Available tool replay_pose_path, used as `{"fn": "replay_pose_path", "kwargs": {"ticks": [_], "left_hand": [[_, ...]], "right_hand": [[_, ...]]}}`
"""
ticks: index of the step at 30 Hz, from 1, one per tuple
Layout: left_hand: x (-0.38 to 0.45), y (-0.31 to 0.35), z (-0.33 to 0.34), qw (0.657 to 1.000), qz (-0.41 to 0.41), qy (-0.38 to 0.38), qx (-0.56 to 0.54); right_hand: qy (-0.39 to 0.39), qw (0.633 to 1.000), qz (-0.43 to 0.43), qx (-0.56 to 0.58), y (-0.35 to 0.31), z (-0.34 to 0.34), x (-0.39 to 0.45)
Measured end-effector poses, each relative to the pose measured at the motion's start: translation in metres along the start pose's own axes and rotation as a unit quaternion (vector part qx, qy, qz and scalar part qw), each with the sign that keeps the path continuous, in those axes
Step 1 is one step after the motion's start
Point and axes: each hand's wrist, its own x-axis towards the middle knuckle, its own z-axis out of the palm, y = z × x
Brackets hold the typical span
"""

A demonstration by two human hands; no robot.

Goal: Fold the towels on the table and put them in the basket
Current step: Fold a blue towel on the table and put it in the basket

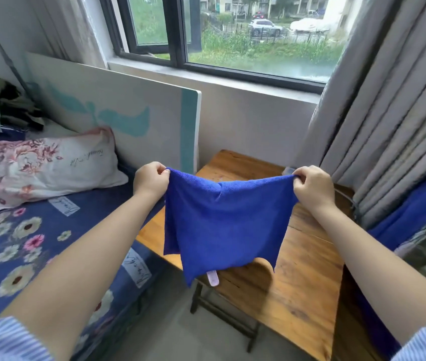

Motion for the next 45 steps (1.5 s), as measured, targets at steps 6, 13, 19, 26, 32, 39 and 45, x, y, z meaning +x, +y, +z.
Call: {"fn": "replay_pose_path", "kwargs": {"ticks": [6,13,19,26,32,39,45], "left_hand": [[0.049,0.0,0.04,0.997,0.034,-0.067,0.005],[0.147,0.059,0.08,0.991,0.079,-0.069,-0.084],[0.204,0.083,0.1,0.957,0.098,-0.11,-0.249],[0.212,0.005,0.143,0.952,0.025,-0.246,-0.179],[0.191,-0.106,0.188,0.915,-0.043,-0.399,0.03],[0.168,-0.184,0.204,0.861,-0.074,-0.469,0.181],[0.17,-0.207,0.21,0.869,-0.127,-0.455,0.15]], "right_hand": [[-0.003,0.998,0.06,0.013,-0.008,0.048,0.046],[0.088,0.992,0.056,0.067,-0.018,0.076,0.138],[0.183,0.978,-0.047,0.089,-0.022,0.093,0.181],[0.092,0.99,-0.109,-0.004,0.032,0.175,0.103],[-0.135,0.98,0.008,-0.145,0.072,0.251,-0.026],[-0.223,0.954,0.14,-0.142,0.071,0.283,-0.086],[-0.109,0.9,0.417,-0.061,0.075,0.287,-0.066]]}}
